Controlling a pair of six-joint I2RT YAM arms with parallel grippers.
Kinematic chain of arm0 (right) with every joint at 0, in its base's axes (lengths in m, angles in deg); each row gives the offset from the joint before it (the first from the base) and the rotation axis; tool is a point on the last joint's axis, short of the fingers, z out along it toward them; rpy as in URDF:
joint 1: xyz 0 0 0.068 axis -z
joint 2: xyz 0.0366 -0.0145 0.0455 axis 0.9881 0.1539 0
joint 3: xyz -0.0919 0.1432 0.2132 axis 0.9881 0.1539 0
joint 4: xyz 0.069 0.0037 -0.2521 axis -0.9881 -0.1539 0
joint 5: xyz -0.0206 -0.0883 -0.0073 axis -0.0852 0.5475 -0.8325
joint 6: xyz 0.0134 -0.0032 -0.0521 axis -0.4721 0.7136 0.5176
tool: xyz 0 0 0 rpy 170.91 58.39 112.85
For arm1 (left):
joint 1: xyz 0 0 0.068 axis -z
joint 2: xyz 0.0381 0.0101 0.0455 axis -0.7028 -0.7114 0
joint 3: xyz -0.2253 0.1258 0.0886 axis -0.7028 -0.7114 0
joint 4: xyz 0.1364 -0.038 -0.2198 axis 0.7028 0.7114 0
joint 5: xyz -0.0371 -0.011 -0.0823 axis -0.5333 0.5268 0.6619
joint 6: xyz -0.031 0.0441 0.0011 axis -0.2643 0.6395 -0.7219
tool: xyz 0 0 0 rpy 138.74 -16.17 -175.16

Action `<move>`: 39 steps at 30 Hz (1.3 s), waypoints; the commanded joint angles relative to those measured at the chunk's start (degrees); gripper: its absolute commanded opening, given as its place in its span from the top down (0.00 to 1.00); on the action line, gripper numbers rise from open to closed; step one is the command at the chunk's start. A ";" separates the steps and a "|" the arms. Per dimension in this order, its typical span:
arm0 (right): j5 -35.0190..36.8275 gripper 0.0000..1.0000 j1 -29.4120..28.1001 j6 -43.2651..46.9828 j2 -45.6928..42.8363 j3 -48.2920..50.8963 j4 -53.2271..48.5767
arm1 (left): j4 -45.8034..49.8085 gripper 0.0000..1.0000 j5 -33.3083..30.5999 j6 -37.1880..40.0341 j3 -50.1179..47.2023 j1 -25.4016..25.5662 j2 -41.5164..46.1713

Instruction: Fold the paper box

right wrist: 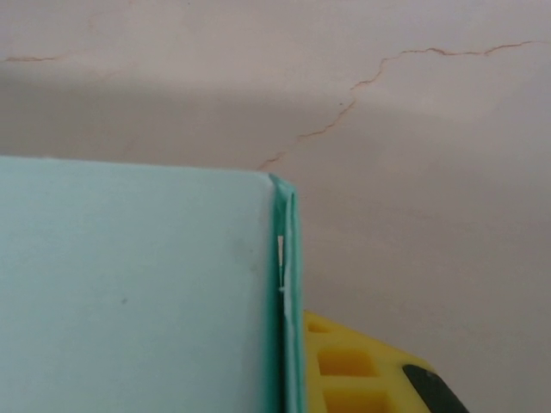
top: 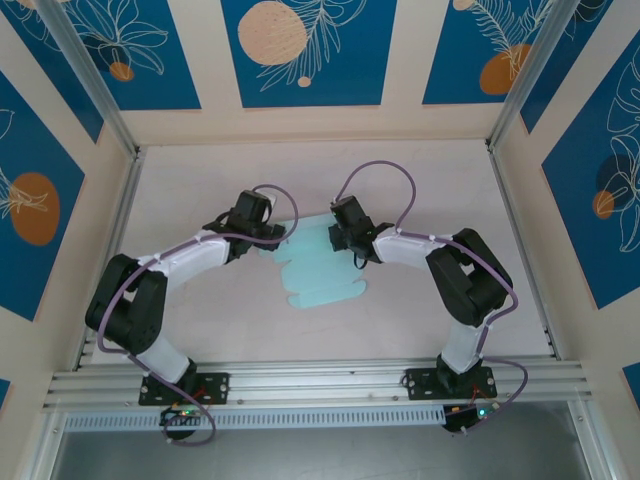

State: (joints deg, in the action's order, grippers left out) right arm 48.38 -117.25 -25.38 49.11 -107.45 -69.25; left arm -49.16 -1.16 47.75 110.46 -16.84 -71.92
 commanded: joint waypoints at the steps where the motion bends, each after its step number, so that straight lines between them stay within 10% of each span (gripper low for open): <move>1: -2.05 0.88 -0.91 -0.65 0.82 -1.69 1.41 | -0.59 0.06 1.49 -0.72 -0.84 -0.78 0.86; 21: -2.73 0.88 -0.91 -1.42 1.48 -2.39 0.73 | -13.80 0.00 13.64 -7.60 -6.15 -1.38 1.26; 33: -0.42 0.88 -0.99 -5.18 1.09 -1.69 0.72 | 4.91 0.14 10.10 -24.34 -16.44 -3.33 25.67; 39: 0.28 0.88 -1.10 -9.00 0.44 -1.60 -0.44 | 1.12 0.24 19.17 -37.35 -27.74 -3.16 35.45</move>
State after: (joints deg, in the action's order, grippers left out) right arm 47.94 -117.95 -30.65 49.81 -108.22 -69.14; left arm -48.11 11.67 19.62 88.21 -19.70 -39.77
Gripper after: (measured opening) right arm 0.125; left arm 0.773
